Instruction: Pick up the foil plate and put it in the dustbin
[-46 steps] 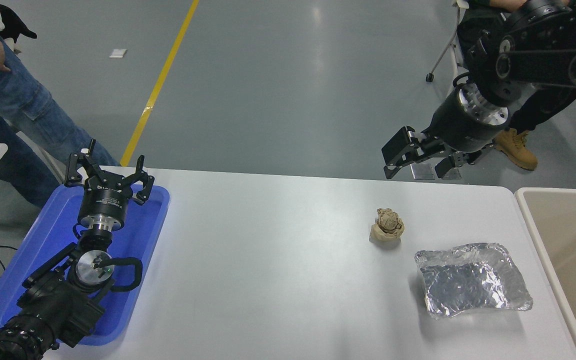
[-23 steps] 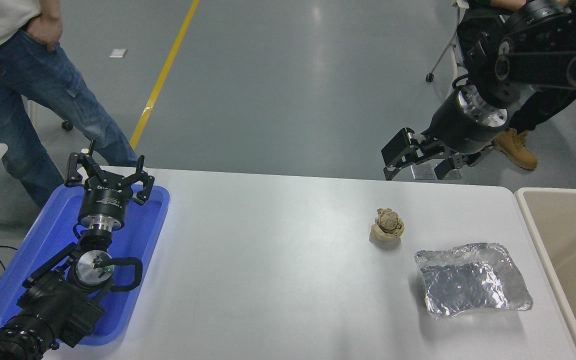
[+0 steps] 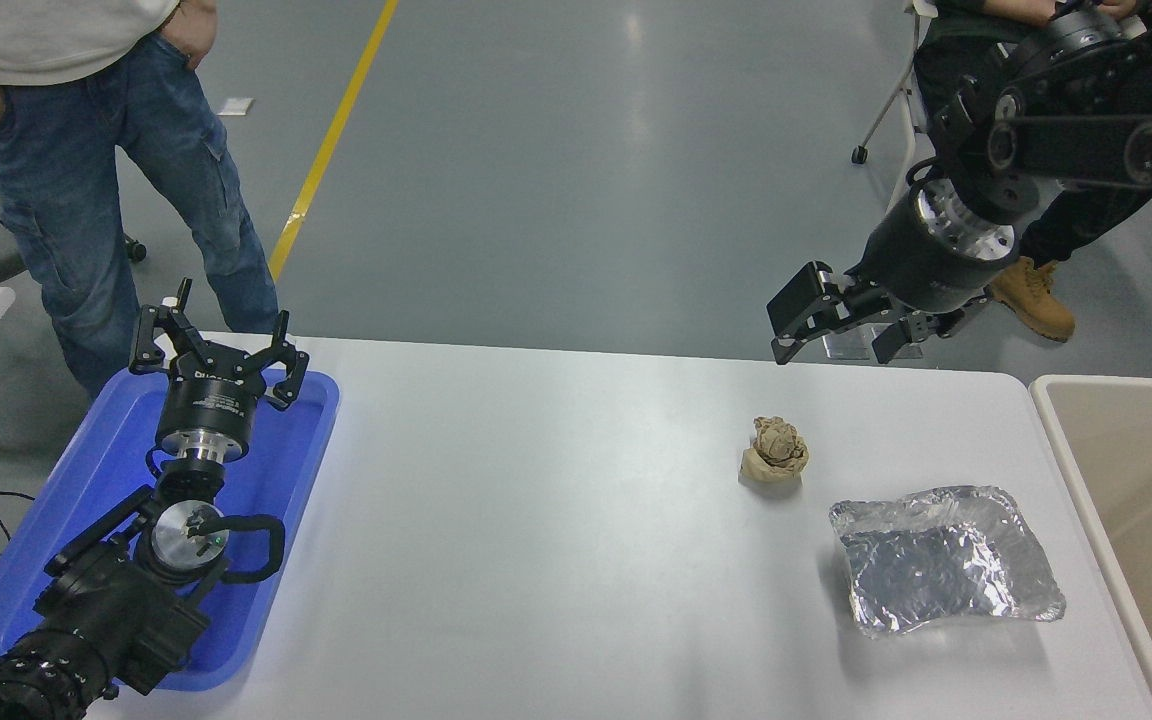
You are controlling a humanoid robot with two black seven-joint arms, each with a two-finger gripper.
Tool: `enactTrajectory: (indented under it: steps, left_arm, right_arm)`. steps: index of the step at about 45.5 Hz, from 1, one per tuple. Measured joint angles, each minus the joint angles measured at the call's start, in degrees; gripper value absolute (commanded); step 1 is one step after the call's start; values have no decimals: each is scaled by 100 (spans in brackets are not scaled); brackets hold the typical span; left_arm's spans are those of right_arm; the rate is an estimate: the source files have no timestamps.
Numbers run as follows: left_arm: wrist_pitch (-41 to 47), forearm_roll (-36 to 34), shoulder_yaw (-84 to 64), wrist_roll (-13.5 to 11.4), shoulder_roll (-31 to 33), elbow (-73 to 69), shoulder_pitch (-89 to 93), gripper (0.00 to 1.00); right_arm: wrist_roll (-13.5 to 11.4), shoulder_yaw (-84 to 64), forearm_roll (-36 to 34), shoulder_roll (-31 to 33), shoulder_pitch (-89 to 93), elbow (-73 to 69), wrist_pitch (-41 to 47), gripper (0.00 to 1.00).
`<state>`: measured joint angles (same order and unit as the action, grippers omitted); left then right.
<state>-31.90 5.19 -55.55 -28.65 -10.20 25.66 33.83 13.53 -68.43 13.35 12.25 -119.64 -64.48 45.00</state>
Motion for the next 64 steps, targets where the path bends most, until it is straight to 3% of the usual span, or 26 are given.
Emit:
enactTrajectory:
  steps: [38,64]
  left_arm:
    - [-6,0,0,0,0,0,0,100]
    - [-6,0,0,0,0,0,0,100]
  right_arm:
    - [8,-858,306,999,843,809,-79,100]
    - [62,-413,1441,1523,2678,1168,-1597,100]
